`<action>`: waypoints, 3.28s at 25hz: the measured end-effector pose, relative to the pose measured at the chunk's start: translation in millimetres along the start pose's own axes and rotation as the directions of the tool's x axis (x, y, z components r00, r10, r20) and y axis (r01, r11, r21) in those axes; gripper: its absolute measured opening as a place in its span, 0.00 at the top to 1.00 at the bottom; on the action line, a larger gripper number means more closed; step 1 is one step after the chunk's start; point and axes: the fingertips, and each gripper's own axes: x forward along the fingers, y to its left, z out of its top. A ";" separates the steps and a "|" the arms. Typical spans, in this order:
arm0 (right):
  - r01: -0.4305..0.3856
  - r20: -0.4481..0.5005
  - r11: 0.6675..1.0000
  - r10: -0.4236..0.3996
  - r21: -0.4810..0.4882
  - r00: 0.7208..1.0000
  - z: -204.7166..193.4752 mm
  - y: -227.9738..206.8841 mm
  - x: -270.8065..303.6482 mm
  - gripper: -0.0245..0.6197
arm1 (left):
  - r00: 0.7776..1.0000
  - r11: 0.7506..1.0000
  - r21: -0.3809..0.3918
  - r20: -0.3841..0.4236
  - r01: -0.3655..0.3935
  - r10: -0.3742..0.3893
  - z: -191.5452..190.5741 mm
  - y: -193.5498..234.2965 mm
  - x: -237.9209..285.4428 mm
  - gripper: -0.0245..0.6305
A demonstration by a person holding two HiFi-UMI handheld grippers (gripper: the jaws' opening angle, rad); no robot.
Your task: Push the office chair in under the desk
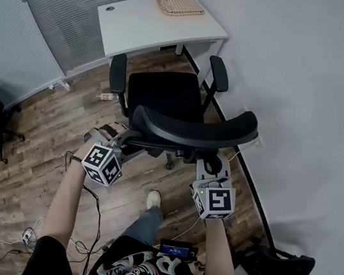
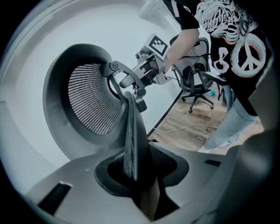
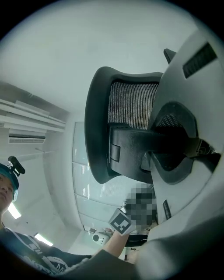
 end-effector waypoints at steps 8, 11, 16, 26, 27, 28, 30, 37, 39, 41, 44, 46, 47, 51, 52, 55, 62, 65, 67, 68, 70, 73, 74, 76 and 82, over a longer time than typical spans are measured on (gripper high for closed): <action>-0.027 -0.001 1.000 0.027 -0.001 1.000 -4.6 -15.5 -0.4 0.92 | 1.000 1.000 -0.023 -0.019 0.003 -0.004 8.1 0.9 12.1 0.74; -0.045 -0.003 0.999 0.045 0.000 0.999 -6.0 -20.9 -1.7 0.92 | 1.000 1.000 -0.027 -0.025 -0.004 0.004 12.8 0.3 15.6 0.74; -0.071 -0.002 0.997 0.071 0.010 0.997 -5.5 -31.6 0.6 0.92 | 0.999 0.999 -0.038 -0.032 -0.008 0.007 18.2 3.9 22.1 0.74; -0.106 -0.004 0.994 0.106 0.025 0.994 -7.8 -53.5 7.7 0.92 | 0.998 0.997 -0.069 -0.060 -0.030 0.025 26.9 11.1 37.0 0.74; -0.115 -0.009 0.993 0.116 0.027 0.993 -8.1 -54.6 9.2 0.92 | 0.998 0.997 -0.075 -0.063 -0.029 0.025 27.1 11.9 37.8 0.74; -0.126 -0.015 0.992 0.127 0.029 0.992 -8.5 -55.4 11.2 0.92 | 0.998 0.996 -0.079 -0.066 -0.030 0.024 26.8 13.0 38.7 0.74; -0.145 -0.027 0.989 0.146 0.034 0.989 -9.1 -58.5 16.3 0.92 | 0.997 0.996 -0.087 -0.070 -0.033 0.027 26.0 16.7 41.4 0.74; -0.187 -0.048 0.981 0.190 0.059 0.981 -15.1 -72.0 21.5 0.92 | 0.993 0.993 -0.089 -0.100 -0.072 0.063 30.2 19.5 52.6 0.74; -0.192 -0.053 0.979 0.195 0.064 0.979 -14.8 -76.8 26.5 0.91 | 0.993 0.992 -0.098 -0.102 -0.074 0.063 30.3 23.7 56.2 0.74; -0.198 -0.059 0.978 0.202 0.068 0.978 -14.4 -78.7 30.1 0.91 | 0.993 0.992 -0.106 -0.105 -0.073 0.062 29.9 25.9 57.4 0.74; -0.208 -0.064 0.975 0.213 0.076 0.975 -15.8 -81.4 28.7 0.91 | 0.992 0.992 -0.106 -0.111 -0.075 0.063 32.6 24.6 59.1 0.74; -0.212 -0.062 0.974 0.217 0.074 0.974 -16.1 -84.8 28.7 0.91 | 0.991 0.991 -0.104 -0.115 -0.084 0.071 34.7 26.0 61.4 0.74; -0.215 -0.060 0.974 0.219 0.069 0.974 -16.1 -87.2 30.1 0.91 | 0.990 0.990 -0.105 -0.117 -0.089 0.077 35.2 27.8 63.4 0.74; -0.229 -0.064 0.971 0.234 0.069 0.970 -19.2 -97.6 32.5 0.91 | 0.989 0.989 -0.119 -0.124 -0.090 0.075 39.4 29.4 72.4 0.74; -0.232 -0.063 0.970 0.237 0.070 0.970 -19.0 -99.8 34.8 0.91 | 0.989 0.988 -0.121 -0.124 -0.094 0.079 39.4 31.9 74.1 0.74; -0.234 -0.067 0.969 0.239 0.074 0.969 -18.5 -102.2 40.3 0.91 | 0.988 0.988 -0.119 -0.130 -0.101 0.085 38.6 36.3 74.5 0.74; -0.250 -0.069 0.965 0.255 0.074 0.965 -18.8 -106.1 41.7 0.91 | 0.988 0.985 -0.144 -0.130 -0.099 0.080 41.1 36.3 77.8 0.74; -0.260 -0.068 0.962 0.266 0.083 0.962 -22.4 -109.3 41.0 0.91 | 0.988 0.984 -0.153 -0.137 -0.096 0.075 41.2 35.2 82.6 0.74; -0.275 -0.072 0.958 0.281 0.086 0.957 -24.0 -110.3 41.7 0.90 | 0.987 0.982 -0.162 -0.142 -0.092 0.069 40.5 34.1 84.4 0.74; -0.281 -0.073 0.956 0.287 0.087 0.955 -24.0 -111.1 42.5 0.90 | 0.987 0.982 -0.168 -0.144 -0.090 0.066 40.7 34.7 84.8 0.74; -0.287 -0.074 0.954 0.294 0.089 0.953 -23.7 -113.2 43.3 0.90 | 0.987 0.980 -0.177 -0.148 -0.089 0.063 42.0 36.2 85.8 0.74; -0.295 -0.073 0.951 0.302 0.089 0.951 -23.0 -114.5 43.6 0.90 | 0.986 0.979 -0.180 -0.153 -0.095 0.067 42.8 37.3 86.4 0.74; -0.298 -0.073 0.950 0.305 0.088 0.950 -22.3 -114.6 44.6 0.90 | 0.986 0.979 -0.181 -0.154 -0.096 0.068 42.5 38.2 86.1 0.74; -0.302 -0.073 0.949 0.309 0.086 0.948 -20.4 -115.2 46.2 0.90 | 0.985 0.978 -0.185 -0.156 -0.099 0.070 43.1 40.3 85.5 0.74; -0.314 -0.070 0.945 0.320 0.087 0.945 -24.6 -126.0 48.2 0.90 | 0.984 0.975 -0.197 -0.163 -0.101 0.069 46.8 41.9 96.0 0.74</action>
